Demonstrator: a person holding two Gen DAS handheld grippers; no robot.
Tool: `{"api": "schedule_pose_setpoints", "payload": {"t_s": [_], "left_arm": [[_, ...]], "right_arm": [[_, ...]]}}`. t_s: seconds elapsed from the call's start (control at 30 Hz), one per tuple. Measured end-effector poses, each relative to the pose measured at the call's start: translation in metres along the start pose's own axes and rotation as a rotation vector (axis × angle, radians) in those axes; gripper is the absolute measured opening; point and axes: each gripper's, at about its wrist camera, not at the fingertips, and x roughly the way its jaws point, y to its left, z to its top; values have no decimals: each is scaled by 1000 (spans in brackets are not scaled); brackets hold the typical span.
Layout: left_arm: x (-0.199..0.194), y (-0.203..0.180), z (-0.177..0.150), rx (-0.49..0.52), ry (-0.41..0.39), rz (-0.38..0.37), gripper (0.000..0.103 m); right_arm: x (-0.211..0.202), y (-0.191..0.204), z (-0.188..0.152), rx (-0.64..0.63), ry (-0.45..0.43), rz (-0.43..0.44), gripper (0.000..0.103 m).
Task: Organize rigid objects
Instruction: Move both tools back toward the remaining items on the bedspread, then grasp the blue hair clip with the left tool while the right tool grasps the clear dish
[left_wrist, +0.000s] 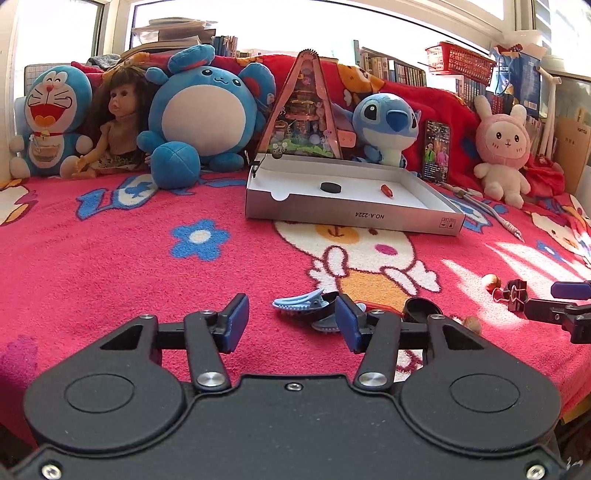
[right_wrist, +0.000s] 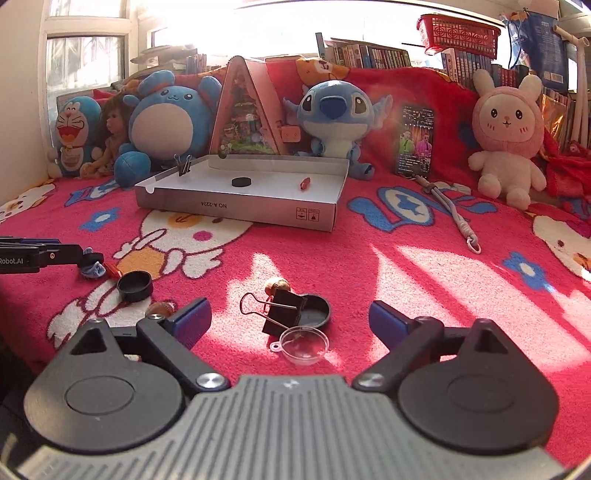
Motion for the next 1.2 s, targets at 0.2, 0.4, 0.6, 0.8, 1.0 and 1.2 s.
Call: {"api": "schedule_pose_setpoints", "payload": {"t_s": [0.2, 0.4, 0.6, 0.8, 1.0, 1.2], "left_arm": [[8, -2, 1, -8, 8, -8, 49], [22, -7, 5, -29, 13, -30, 48], [29, -12, 8, -58, 25, -74, 47], [28, -8, 13, -101, 1, -42, 49], [41, -5, 14, -152, 58, -45, 50], [40, 0, 20, -194, 36, -39, 50]], "right_arm": [[3, -7, -9, 53, 40, 4, 74], [6, -6, -10, 64, 42, 2, 55], [8, -5, -10, 68, 42, 15, 49], [7, -5, -10, 75, 42, 16, 48], [7, -4, -10, 82, 37, 11, 50], [5, -4, -10, 89, 35, 18, 51]]}}
